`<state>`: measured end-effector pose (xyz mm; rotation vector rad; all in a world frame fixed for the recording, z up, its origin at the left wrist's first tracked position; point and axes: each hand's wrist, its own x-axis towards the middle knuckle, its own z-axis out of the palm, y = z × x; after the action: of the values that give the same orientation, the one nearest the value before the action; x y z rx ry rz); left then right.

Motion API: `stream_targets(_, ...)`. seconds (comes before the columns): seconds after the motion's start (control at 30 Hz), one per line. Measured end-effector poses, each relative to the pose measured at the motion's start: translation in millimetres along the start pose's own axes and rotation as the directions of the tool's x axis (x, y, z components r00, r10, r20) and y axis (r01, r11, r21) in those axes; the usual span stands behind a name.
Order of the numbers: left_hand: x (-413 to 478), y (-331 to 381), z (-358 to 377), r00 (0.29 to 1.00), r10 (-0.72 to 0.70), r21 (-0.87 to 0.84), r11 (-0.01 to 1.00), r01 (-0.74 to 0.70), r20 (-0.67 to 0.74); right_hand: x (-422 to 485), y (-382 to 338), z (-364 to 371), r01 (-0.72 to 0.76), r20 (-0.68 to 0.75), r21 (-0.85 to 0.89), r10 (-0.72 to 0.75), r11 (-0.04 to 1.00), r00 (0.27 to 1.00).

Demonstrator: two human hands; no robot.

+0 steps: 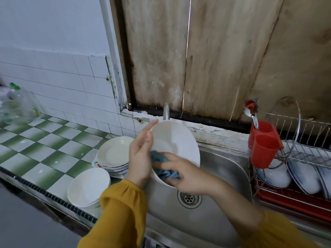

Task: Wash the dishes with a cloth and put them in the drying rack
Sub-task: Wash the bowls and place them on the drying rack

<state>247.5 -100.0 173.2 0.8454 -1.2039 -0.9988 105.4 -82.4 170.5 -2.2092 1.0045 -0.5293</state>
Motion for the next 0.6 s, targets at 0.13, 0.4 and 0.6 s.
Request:
stream_targets(0.13, -1.7, 6.0, -2.2, 0.999, -0.011, -0.058, 0.998, 0.013, 0.042, -1.9, 15.5, -12.5, -0.245, -0.236, -0.471, 0.147, 0.847, 0.961)
stream_targets(0.4, -8.5, 3.6, 0.1, 0.991, 0.090, 0.166, 0.980, -0.105, 0.099, 5.8, 3.3, 3.1, -0.013, -0.117, 0.029, 0.016, 0.999, 0.993)
stream_targets(0.6, -9.9, 7.2, -8.4, 0.990, 0.080, 0.069, 0.994, -0.088, 0.118, 1.3, 13.7, -18.8, -0.319, -0.375, -0.368, 0.175, 0.873, 0.910)
